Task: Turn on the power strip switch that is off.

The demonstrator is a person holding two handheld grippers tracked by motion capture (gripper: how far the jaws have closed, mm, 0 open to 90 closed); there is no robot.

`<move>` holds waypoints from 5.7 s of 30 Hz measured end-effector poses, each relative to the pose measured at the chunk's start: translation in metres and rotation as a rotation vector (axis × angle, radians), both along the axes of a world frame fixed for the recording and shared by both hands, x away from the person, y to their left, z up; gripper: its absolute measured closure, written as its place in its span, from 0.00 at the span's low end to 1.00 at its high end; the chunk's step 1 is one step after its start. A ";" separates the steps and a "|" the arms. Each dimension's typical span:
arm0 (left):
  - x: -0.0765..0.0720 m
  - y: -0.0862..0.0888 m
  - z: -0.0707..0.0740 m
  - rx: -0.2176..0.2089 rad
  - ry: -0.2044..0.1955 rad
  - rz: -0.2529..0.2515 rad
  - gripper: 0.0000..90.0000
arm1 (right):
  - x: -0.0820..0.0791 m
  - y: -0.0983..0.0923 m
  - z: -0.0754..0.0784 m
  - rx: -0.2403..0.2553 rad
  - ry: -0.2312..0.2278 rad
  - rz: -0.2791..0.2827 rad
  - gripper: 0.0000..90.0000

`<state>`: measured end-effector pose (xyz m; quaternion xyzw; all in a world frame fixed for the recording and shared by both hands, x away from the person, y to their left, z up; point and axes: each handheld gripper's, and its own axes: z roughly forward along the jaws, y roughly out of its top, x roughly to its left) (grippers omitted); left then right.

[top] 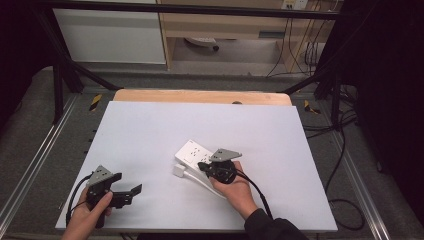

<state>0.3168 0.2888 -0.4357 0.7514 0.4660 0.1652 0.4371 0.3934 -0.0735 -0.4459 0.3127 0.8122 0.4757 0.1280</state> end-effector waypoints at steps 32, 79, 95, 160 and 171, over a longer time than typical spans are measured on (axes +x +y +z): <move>0.000 0.000 0.000 0.001 0.001 0.002 0.09 | 0.000 0.001 -0.001 -0.010 0.006 -0.011 1.00; 0.000 0.000 -0.001 0.015 0.012 0.000 0.09 | 0.000 0.004 -0.001 -0.033 0.022 -0.026 1.00; 0.000 0.000 -0.001 0.014 0.011 -0.001 0.09 | 0.001 0.004 0.001 -0.038 0.037 -0.025 1.00; 0.000 0.000 -0.001 0.013 0.008 -0.008 0.09 | 0.020 -0.029 0.044 0.061 0.091 -0.171 0.05; 0.000 0.001 -0.001 0.013 0.008 -0.006 0.09 | 0.018 -0.055 0.060 0.088 0.015 -0.220 0.04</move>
